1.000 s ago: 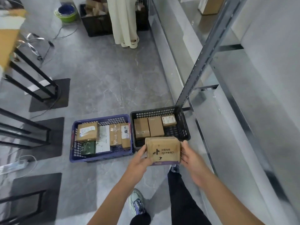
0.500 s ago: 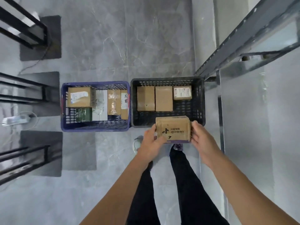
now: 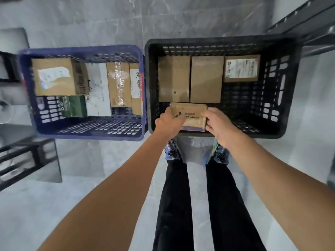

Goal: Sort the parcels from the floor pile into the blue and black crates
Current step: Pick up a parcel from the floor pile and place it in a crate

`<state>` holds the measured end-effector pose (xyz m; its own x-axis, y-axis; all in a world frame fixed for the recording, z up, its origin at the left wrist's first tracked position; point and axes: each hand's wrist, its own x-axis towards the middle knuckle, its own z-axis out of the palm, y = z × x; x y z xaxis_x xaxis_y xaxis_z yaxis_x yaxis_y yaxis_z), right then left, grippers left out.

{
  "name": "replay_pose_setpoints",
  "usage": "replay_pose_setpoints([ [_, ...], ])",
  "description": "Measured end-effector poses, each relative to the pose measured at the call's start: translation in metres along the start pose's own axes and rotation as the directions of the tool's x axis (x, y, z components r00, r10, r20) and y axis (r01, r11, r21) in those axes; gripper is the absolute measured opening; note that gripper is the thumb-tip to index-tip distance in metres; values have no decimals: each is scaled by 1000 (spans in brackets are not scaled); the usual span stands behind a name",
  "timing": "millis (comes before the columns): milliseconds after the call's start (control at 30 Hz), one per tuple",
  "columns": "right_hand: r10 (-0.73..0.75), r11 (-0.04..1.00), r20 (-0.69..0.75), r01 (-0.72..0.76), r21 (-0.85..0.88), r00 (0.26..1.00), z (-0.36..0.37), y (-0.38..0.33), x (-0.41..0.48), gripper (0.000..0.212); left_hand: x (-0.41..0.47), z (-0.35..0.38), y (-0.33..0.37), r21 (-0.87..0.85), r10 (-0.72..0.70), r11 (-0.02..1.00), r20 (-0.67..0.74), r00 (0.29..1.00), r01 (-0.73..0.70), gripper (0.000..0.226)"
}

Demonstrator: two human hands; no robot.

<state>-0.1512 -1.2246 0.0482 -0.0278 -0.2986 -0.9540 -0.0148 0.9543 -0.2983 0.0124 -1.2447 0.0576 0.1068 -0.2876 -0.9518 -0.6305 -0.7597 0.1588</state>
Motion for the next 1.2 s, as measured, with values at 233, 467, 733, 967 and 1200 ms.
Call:
replay_pose_setpoints([
  [233,135,990,24,-135,34,991,15,13,81,10,83,10,2,20,-134,991,-6,991,134,76],
  [467,152,988,1,-152,-25,988,23,23,131,18,126,13,-2,10,-169,986,-22,985,169,63],
  [733,146,989,-31,-145,31,989,19,38,141,9,138,27,-11,-78,-87,993,20,996,88,66],
  [967,144,984,72,-150,98,987,42,35,152,14,139,14,-24,-110,-111,988,-44,993,106,58],
  [1200,134,990,50,-136,31,990,60,34,161,18,132,31,-31,11,-58,998,-103,993,59,66],
])
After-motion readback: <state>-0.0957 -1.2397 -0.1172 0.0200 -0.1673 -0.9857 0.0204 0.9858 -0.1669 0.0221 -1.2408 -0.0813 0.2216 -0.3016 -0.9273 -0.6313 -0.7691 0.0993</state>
